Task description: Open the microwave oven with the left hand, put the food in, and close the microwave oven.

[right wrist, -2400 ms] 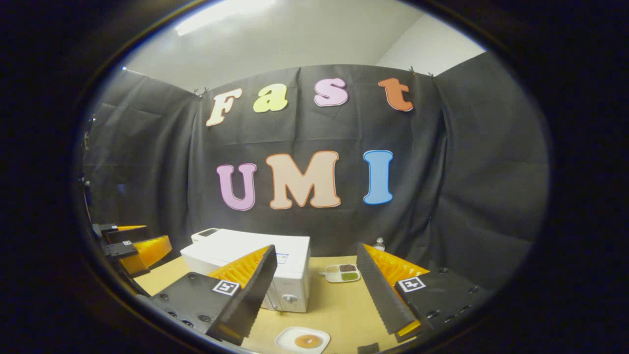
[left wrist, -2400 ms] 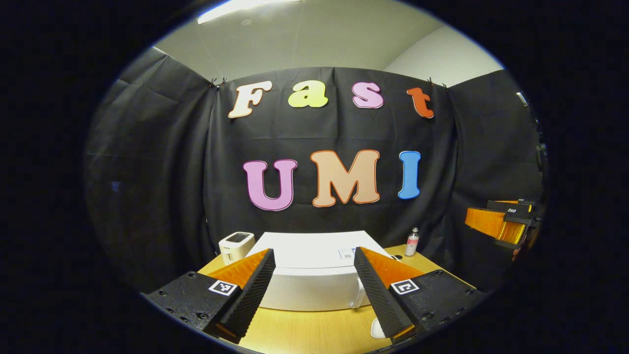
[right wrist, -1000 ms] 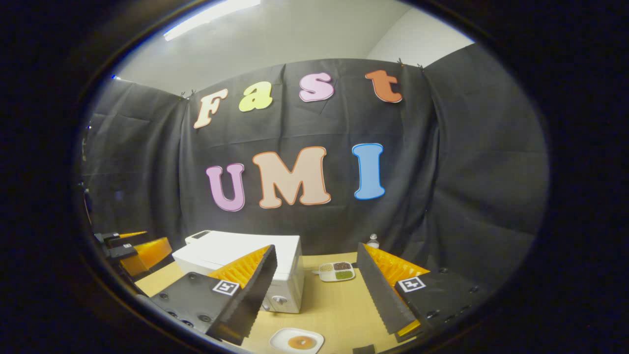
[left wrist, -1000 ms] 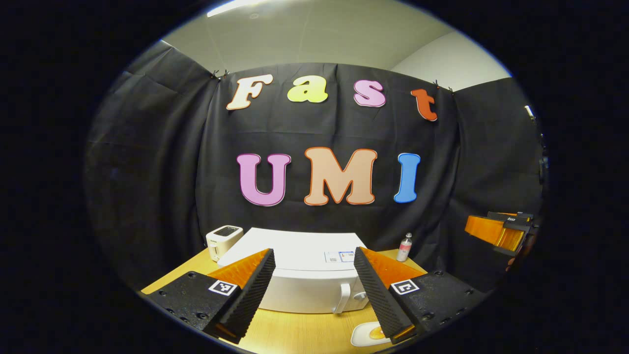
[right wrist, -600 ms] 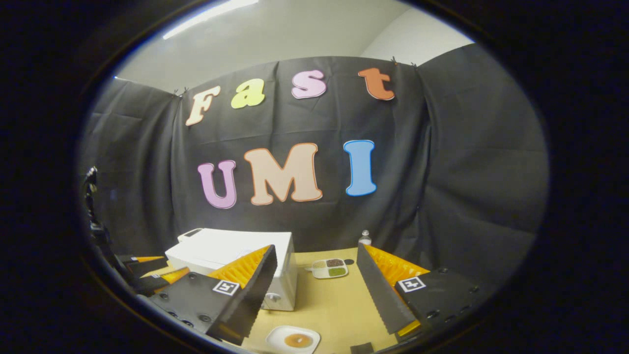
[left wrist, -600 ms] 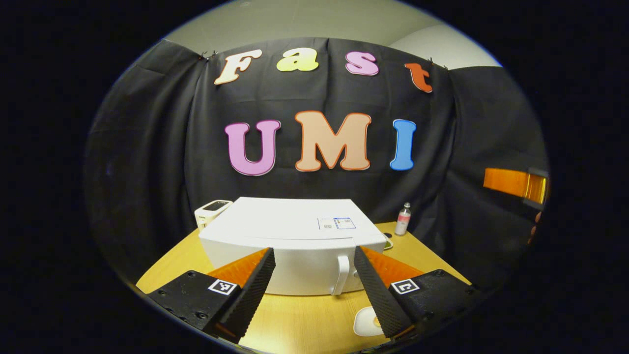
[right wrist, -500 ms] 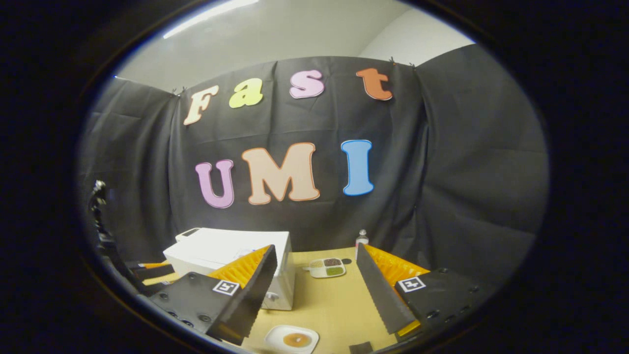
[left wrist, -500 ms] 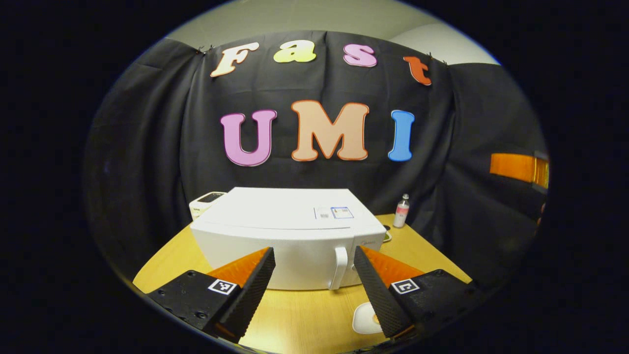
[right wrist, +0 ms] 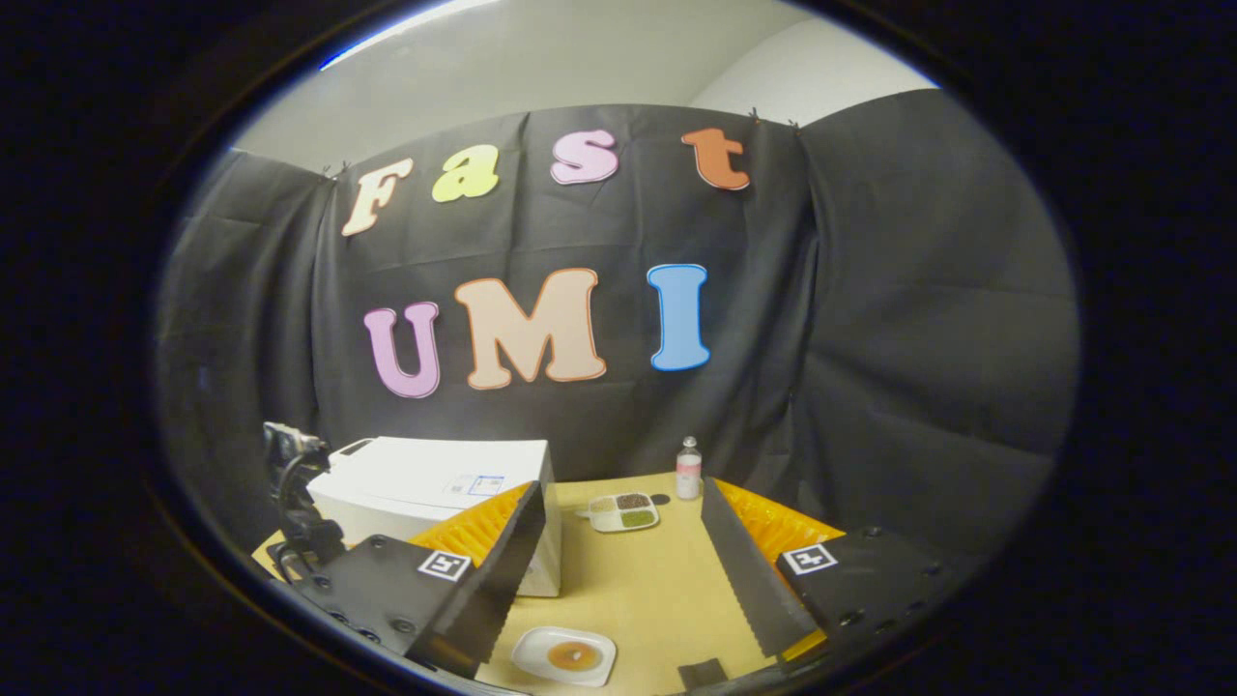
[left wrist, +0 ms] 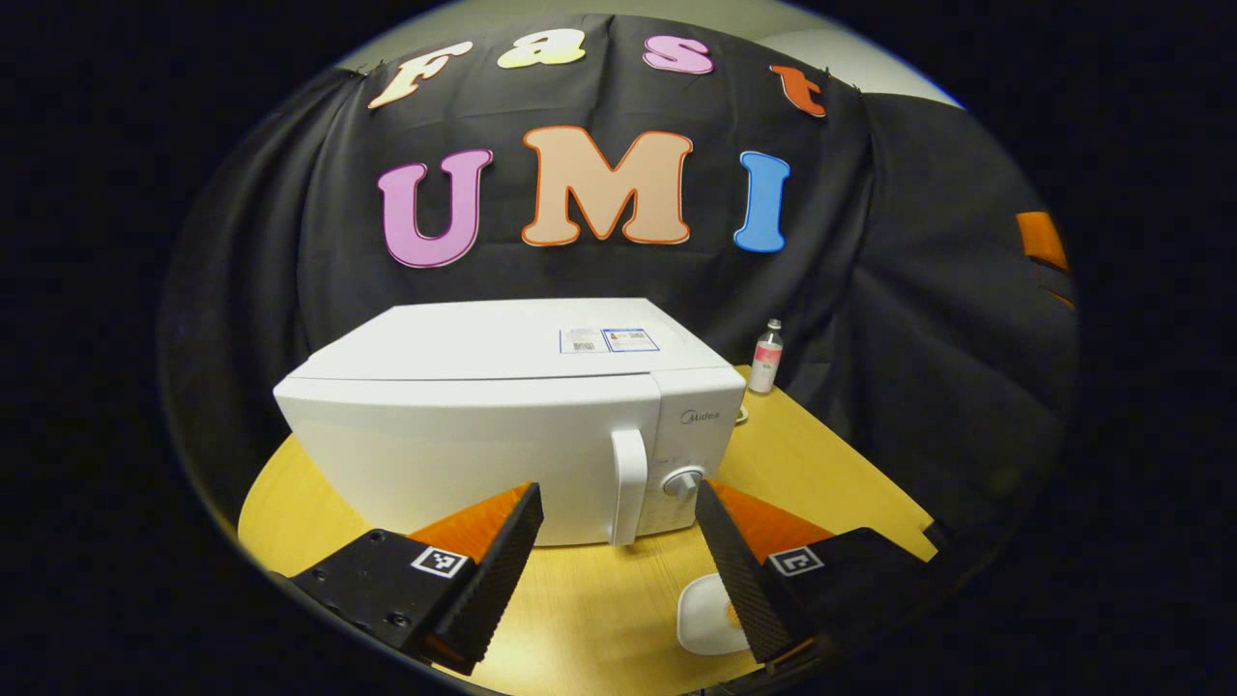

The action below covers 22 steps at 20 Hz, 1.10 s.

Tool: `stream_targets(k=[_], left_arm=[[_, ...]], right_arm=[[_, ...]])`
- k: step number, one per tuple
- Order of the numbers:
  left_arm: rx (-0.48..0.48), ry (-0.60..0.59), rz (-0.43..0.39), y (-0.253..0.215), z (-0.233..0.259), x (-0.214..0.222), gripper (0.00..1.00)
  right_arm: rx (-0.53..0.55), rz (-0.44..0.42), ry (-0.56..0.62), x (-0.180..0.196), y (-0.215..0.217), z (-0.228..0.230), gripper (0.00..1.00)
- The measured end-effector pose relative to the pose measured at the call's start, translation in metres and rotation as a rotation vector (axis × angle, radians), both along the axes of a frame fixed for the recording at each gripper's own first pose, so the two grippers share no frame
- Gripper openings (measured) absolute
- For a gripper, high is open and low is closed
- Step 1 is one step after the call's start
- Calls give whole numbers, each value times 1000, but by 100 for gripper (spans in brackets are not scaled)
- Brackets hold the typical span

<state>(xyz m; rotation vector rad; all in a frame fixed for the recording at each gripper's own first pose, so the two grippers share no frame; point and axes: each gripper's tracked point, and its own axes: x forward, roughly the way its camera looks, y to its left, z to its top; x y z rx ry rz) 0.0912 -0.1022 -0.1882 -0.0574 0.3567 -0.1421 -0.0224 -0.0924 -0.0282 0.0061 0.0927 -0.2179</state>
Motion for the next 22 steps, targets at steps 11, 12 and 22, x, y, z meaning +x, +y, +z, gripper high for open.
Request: stream_targets(k=[11,12,22], left_arm=[[54,31,-32,-10,-44,45,81],[54,31,-31,-10,-45,48,80],[42,61,38,-10,-58,65,27]], right_arm=[[-14,-16,29,-6,-7,-8,94],[-16,-14,33,-6,-7,-11,94],[-14,-12,67,-4,-12,-25,94]])
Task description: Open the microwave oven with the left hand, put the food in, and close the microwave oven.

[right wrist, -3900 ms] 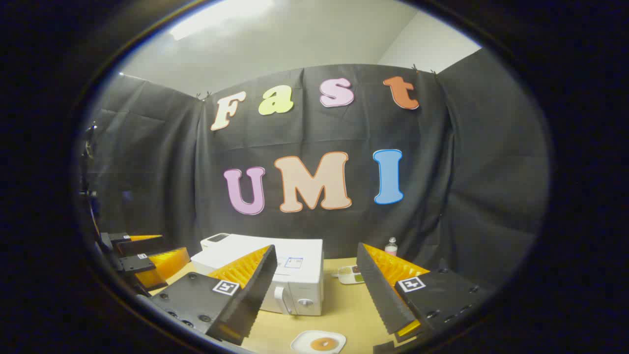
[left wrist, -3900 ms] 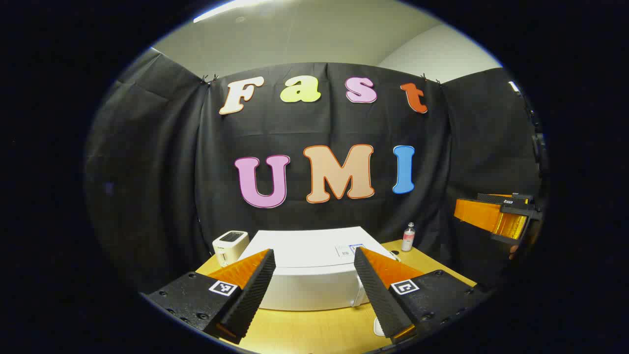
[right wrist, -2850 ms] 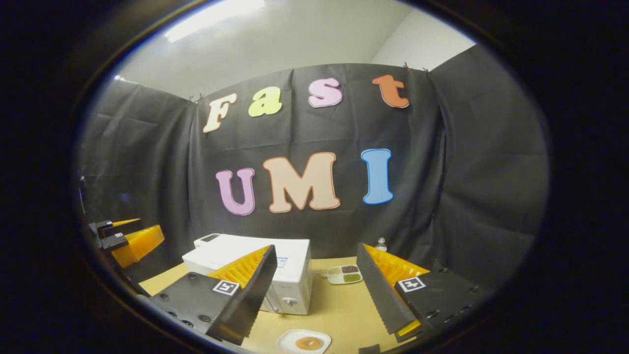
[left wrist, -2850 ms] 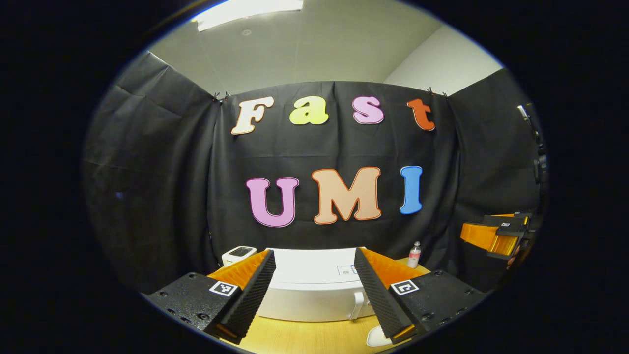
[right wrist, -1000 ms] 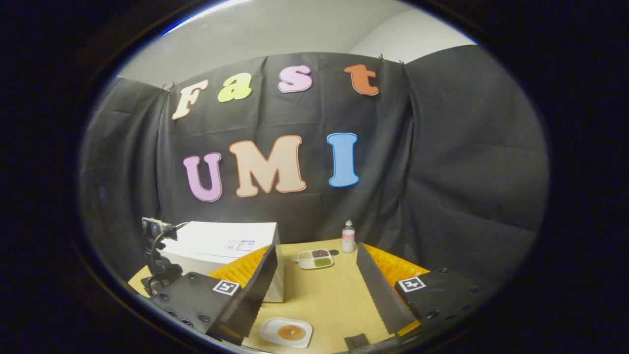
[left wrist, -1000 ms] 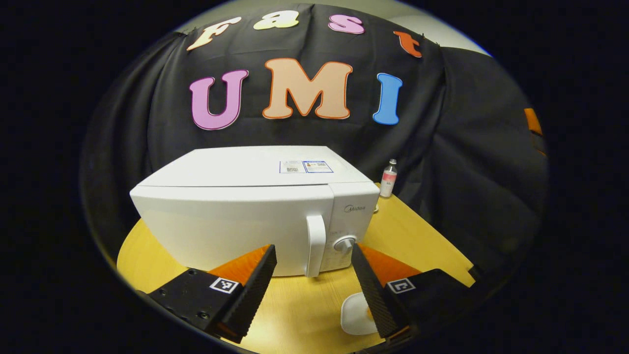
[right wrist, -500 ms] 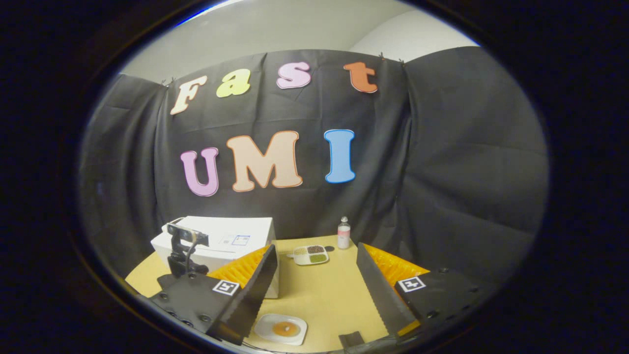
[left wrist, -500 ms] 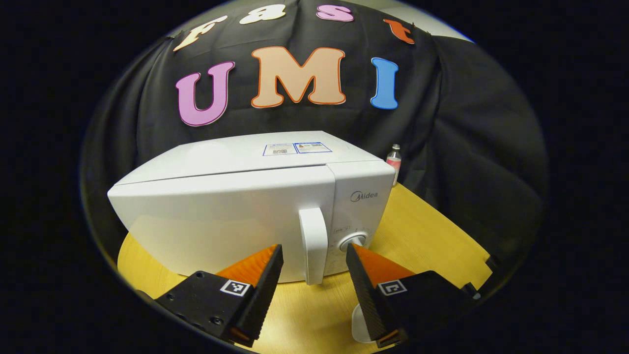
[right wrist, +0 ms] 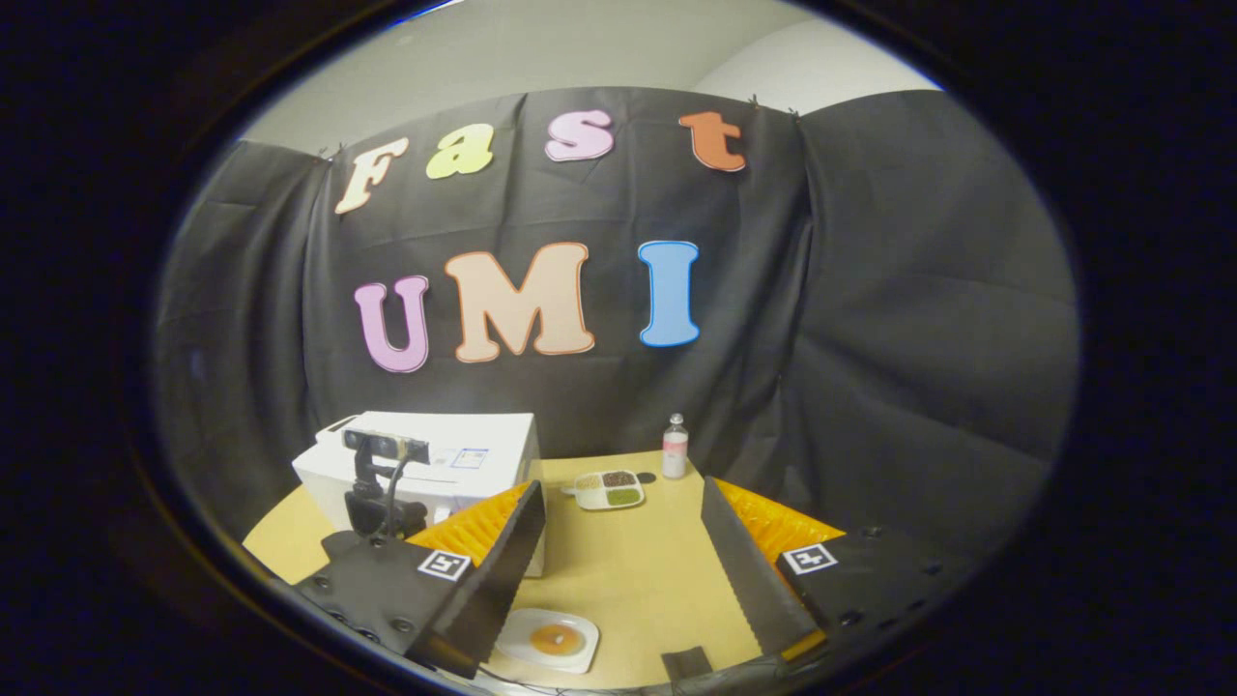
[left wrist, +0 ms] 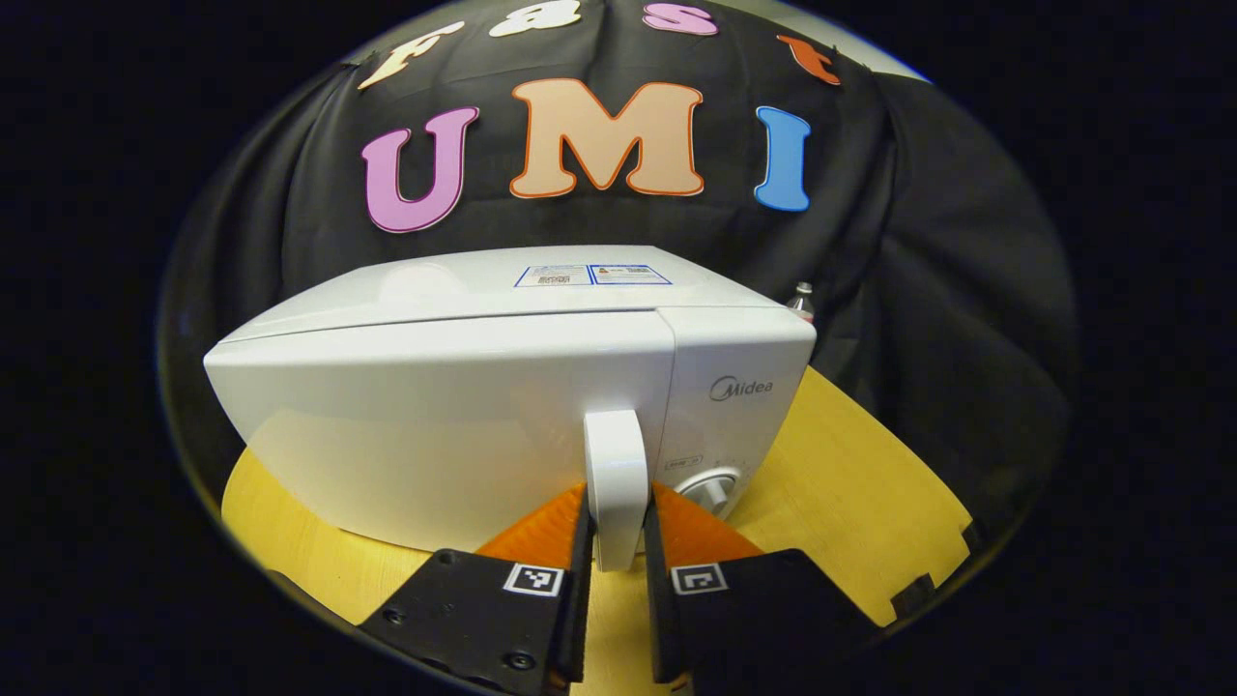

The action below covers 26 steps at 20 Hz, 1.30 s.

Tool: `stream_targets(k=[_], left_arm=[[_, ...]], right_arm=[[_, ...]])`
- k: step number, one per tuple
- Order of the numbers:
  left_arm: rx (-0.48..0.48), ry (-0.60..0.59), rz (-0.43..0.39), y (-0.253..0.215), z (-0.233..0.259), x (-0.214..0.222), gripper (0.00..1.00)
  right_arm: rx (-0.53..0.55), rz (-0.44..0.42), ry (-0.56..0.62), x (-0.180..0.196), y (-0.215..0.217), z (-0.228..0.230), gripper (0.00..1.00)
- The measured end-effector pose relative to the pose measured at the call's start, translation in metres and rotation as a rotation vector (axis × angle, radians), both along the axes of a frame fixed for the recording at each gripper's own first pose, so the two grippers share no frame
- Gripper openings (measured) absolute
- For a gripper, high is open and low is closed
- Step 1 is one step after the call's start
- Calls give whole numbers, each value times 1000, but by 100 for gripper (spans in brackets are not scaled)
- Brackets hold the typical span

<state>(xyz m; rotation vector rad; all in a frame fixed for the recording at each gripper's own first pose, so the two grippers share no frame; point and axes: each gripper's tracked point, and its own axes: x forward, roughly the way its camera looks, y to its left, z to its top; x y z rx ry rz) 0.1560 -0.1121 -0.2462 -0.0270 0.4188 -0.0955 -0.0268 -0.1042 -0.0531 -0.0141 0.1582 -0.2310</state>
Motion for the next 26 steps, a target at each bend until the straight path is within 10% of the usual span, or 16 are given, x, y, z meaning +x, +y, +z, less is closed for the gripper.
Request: stream_targets(k=[19,26], left_arm=[[-46,40,53,1,2,-5,1],[-48,11,27,9,1,-78,1]], right_arm=[[15,135,88,19,29,-32,100],[26,174,108,36,35,-42,94]])
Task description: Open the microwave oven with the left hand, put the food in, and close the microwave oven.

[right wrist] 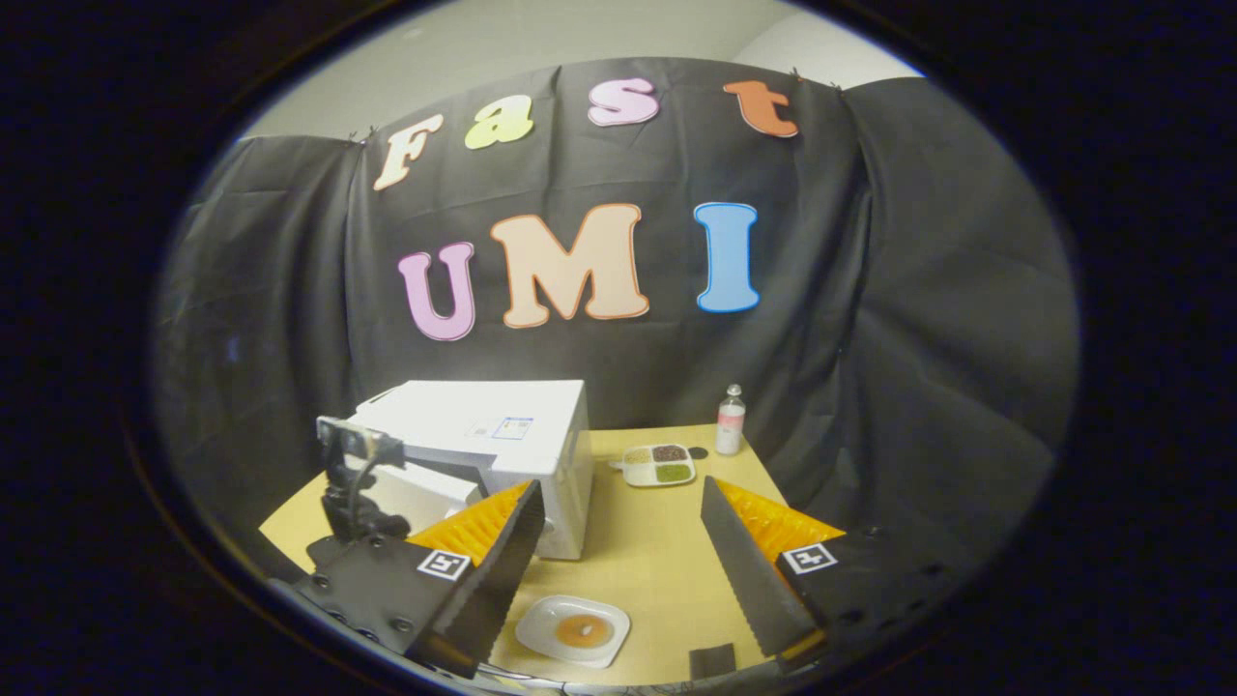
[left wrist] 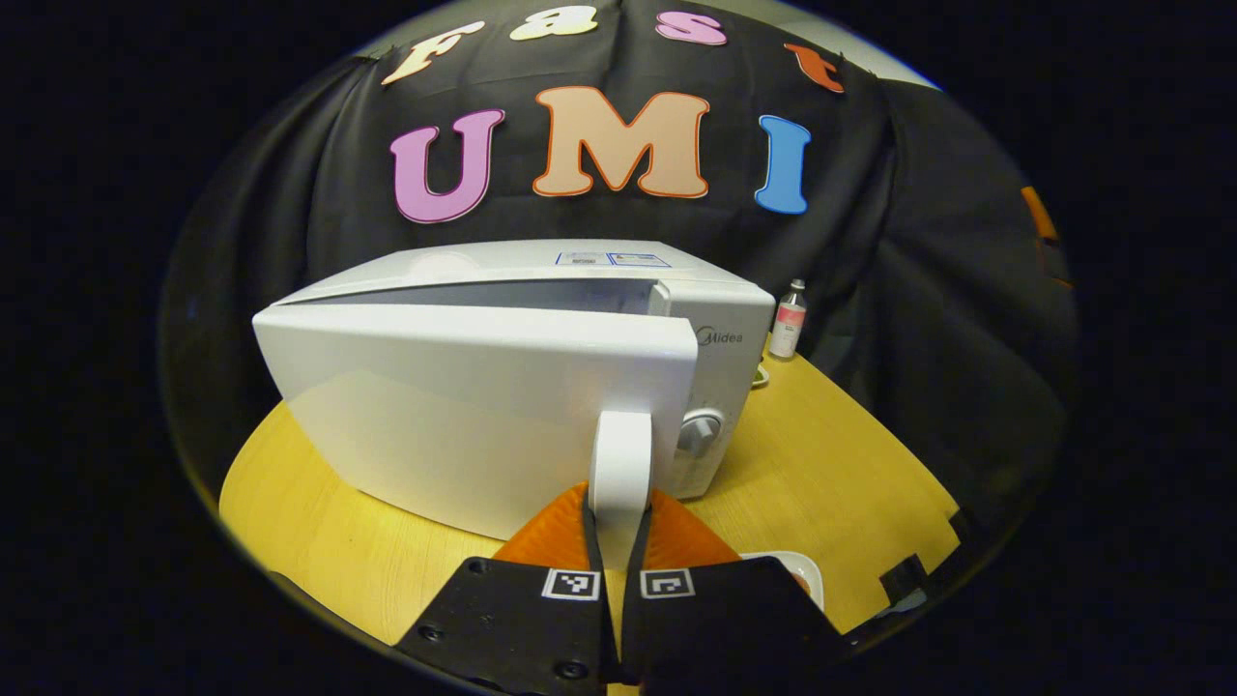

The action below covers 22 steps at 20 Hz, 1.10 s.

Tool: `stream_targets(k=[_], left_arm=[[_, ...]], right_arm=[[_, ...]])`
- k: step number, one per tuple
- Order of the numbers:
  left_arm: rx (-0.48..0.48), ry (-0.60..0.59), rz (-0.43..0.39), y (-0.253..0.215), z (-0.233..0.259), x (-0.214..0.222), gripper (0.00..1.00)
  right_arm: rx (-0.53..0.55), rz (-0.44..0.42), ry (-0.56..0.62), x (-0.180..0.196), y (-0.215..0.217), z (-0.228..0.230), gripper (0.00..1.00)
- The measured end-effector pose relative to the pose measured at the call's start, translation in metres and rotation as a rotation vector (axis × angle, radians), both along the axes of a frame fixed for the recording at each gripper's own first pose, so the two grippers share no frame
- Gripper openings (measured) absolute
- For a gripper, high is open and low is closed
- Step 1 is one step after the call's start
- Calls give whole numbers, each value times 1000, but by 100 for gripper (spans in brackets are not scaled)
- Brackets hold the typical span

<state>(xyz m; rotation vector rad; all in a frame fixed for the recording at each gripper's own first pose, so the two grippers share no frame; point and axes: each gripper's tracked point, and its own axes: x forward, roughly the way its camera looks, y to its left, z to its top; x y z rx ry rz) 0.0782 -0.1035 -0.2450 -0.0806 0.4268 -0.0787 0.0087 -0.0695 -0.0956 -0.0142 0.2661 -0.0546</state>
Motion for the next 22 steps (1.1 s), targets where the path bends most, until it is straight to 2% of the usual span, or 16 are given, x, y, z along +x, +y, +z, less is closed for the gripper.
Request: stream_targets(k=[2,6,11,12,15,16,17,18,19,20,22], left_arm=[[17,11,-16,5,-2,-17,1],[26,24,6,15,-2,-43,5],[58,47,17,34,-4,-78,13],[50,53,35,40,-4,-85,19],[5,52,83,57,1,-104,25],[-4,54,103,64,3,-109,44],[-8,62,128,72,4,-116,48],[-11,63,144,77,4,-122,67],[-16,62,156,83,4,-126,74],[-19,80,175,89,3,-134,78],[-22,94,211,98,1,-146,86]], right_arm=[[-2,19,1,2,5,-2,94],[-7,73,18,2,24,-12,94],[4,125,40,-5,50,-23,94],[6,132,44,-6,54,-25,94],[10,155,52,-10,65,-30,94],[8,160,56,-10,67,-33,94],[6,165,61,-11,69,-35,94],[6,170,66,-12,71,-36,94],[7,175,69,-12,73,-37,94],[8,181,70,-11,75,-39,100],[5,188,72,-9,78,-43,100]])
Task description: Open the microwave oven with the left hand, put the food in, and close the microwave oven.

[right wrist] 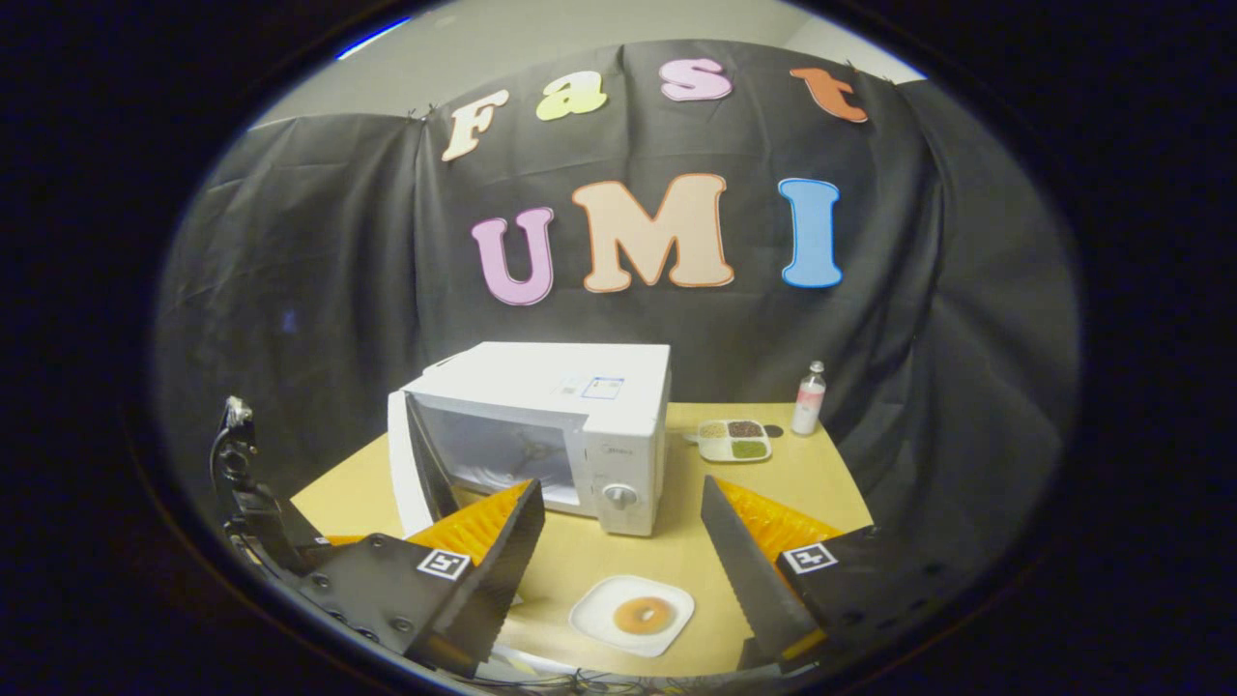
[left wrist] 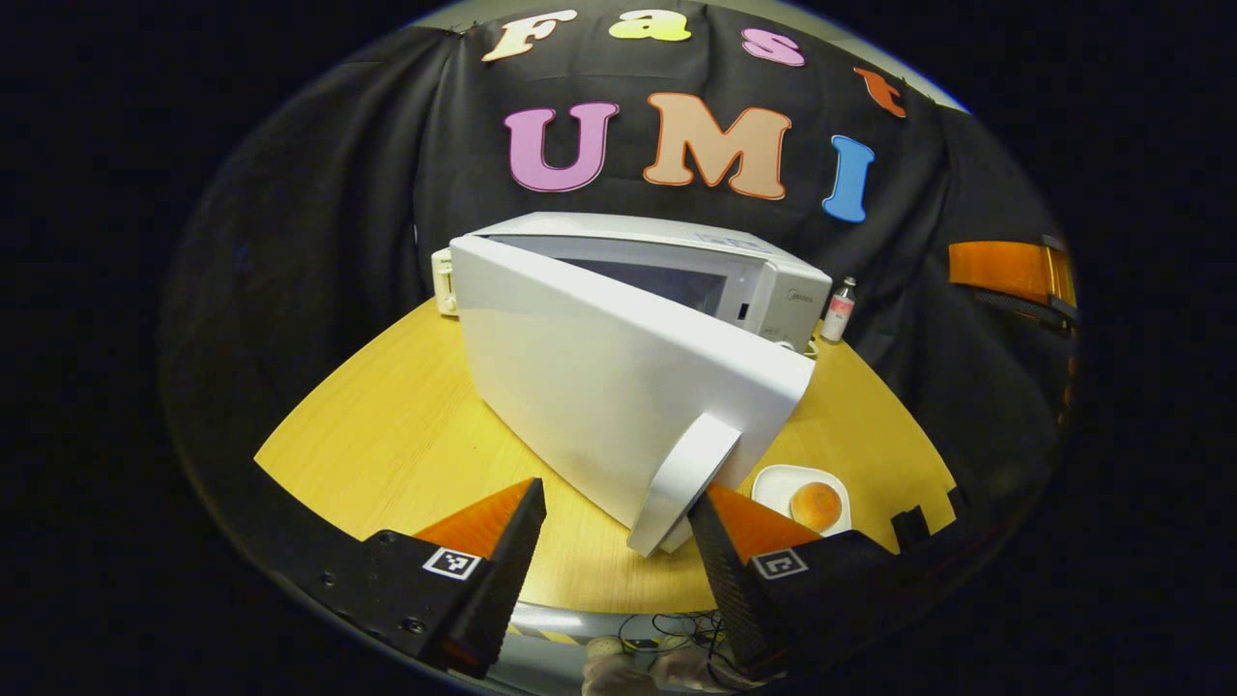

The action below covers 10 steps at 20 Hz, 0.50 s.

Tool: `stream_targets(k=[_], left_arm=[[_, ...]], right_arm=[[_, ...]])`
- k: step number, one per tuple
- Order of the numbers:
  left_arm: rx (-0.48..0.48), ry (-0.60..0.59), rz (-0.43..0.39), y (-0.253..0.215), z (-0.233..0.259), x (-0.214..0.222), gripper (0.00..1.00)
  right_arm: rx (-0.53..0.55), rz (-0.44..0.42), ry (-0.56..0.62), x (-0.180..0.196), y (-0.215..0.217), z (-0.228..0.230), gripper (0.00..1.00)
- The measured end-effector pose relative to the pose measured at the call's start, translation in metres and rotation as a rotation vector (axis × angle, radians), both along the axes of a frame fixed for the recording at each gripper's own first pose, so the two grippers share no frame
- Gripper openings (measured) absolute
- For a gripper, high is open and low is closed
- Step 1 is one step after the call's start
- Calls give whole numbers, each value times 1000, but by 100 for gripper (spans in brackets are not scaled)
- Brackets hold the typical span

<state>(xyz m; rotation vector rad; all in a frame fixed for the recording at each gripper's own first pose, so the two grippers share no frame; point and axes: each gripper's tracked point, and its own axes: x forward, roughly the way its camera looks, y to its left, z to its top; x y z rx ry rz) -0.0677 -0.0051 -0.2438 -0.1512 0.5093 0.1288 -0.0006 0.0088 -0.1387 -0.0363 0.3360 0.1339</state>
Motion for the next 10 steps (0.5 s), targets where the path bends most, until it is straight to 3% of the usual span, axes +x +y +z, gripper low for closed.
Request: stream_targets(k=[1,2,3,4,5,10], left_arm=[[1,2,21,5,1,-6,87],[4,10,42,10,1,-12,87],[8,14,61,17,0,-19,87],[10,14,76,23,1,-25,87],[10,17,91,30,1,-32,88],[-7,26,191,66,-3,-59,95]], right_arm=[[-4,3,8,1,2,-4,94],[-4,6,18,1,3,-10,100],[0,11,26,2,6,-15,94],[3,15,34,2,8,-19,100],[-2,17,43,3,9,-24,95],[-43,34,114,3,16,-64,95]])
